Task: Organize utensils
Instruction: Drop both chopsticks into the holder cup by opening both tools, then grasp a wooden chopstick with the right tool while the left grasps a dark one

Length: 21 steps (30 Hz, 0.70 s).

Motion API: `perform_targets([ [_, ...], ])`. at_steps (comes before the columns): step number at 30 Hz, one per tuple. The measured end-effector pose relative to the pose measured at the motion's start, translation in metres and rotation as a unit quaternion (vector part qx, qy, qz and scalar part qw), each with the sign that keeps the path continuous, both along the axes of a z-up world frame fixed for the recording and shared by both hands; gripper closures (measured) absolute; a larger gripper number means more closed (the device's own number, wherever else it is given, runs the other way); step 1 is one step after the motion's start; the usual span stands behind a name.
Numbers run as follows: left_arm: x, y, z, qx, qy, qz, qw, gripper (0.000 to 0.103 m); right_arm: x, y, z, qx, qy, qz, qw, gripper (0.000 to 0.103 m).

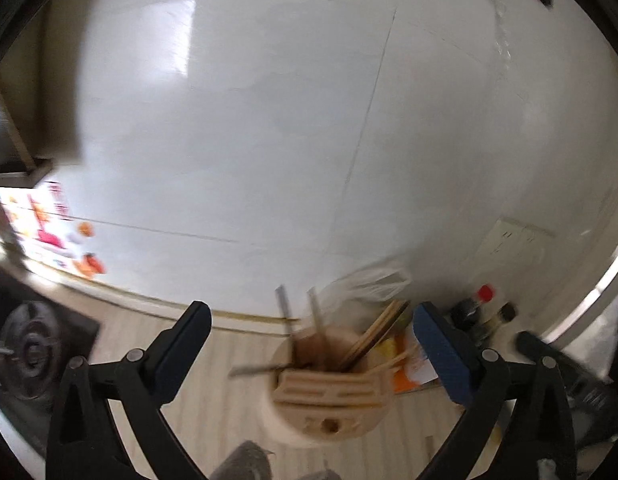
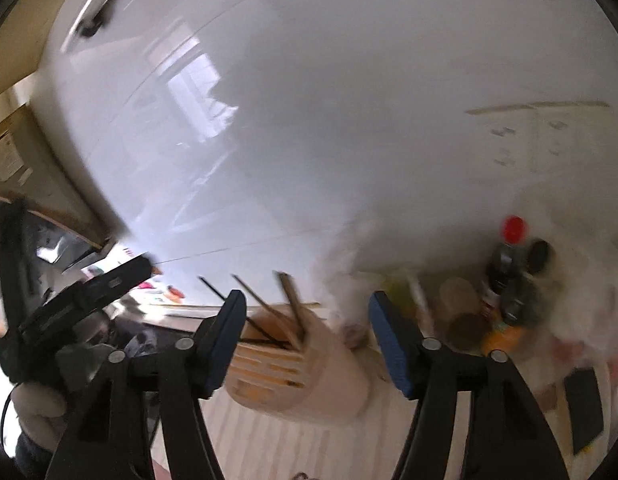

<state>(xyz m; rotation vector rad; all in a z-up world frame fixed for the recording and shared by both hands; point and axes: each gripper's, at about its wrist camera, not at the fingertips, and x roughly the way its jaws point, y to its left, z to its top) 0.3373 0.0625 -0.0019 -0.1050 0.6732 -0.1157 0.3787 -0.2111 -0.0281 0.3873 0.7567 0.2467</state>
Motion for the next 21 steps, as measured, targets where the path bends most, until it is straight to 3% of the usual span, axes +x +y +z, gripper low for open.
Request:
perform_targets([
  [1,-0.007,-0.003,-0.004,0.013,0.001,0.005,0.9999,0.0,-0.011,-0.01,-0.005,-0.003,0.003,-0.016,1.0,0.025],
  [3,-0.02,-0.014,-0.019,0.033,0.011,0.011,0.9993,0.0,-0.032,-0.032,-0.022,-0.003,0.013,-0.042,0.999,0.024],
  [6,-0.037,-0.038,-0.055,0.045,0.047,0.0,0.9979,0.0,-0.063,-0.06,-0.053,-0.01,0.041,-0.077,0.996,0.015],
  [10,-0.049,-0.081,-0.114,0.071,0.115,-0.022,0.9906,0.0,-0.104,-0.1,-0.109,-0.039,0.111,-0.116,0.986,0.015],
  [13,-0.055,-0.125,-0.166,0.07,0.184,-0.054,0.979,0.0,-0.132,-0.13,-0.161,-0.044,0.182,-0.134,0.973,0.016],
  [14,-0.056,-0.142,-0.184,0.07,0.205,-0.064,0.9743,0.0,-0.139,-0.137,-0.175,-0.045,0.202,-0.137,0.969,0.018],
  [16,-0.061,-0.176,-0.215,0.066,0.241,-0.091,0.9639,0.001,-0.154,-0.156,-0.204,-0.033,0.239,-0.141,0.96,0.054],
  [18,-0.064,-0.211,-0.246,0.075,0.279,-0.121,0.9496,0.003,-0.167,-0.17,-0.23,-0.029,0.273,-0.148,0.95,0.062],
  [20,-0.066,-0.243,-0.276,0.083,0.314,-0.154,0.9333,0.018,-0.18,-0.185,-0.25,-0.023,0.287,-0.156,0.945,0.063],
  [21,-0.068,-0.254,-0.287,0.086,0.327,-0.163,0.927,0.032,-0.185,-0.192,-0.257,-0.024,0.292,-0.16,0.943,0.063],
])
